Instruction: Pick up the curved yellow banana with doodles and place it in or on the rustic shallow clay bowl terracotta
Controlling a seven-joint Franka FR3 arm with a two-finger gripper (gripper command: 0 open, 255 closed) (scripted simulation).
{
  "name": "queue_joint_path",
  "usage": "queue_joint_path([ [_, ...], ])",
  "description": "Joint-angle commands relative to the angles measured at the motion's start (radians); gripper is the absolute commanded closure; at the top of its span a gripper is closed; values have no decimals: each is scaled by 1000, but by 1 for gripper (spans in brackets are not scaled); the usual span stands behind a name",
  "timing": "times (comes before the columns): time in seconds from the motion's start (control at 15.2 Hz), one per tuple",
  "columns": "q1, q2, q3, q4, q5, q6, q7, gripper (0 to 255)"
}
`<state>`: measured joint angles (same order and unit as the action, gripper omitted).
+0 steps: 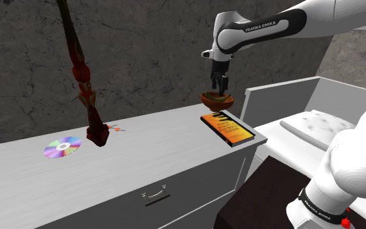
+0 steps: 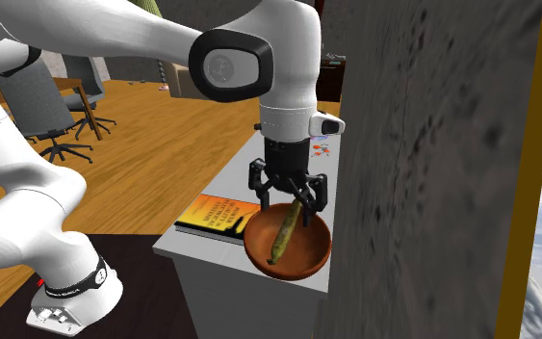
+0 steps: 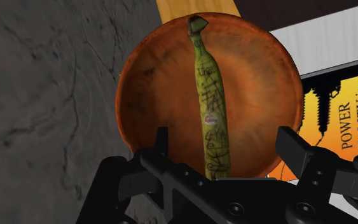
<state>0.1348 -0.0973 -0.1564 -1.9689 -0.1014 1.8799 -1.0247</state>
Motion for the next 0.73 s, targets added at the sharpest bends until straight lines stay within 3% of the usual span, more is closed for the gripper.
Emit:
queue_joint_path([
  [0.0,0,0,0,0,0,0,0,0],
  [0.26,5,-6,6,121,3,-127,-2,0],
  [0.66,5,-6,6,121,3,-127,-2,0],
])
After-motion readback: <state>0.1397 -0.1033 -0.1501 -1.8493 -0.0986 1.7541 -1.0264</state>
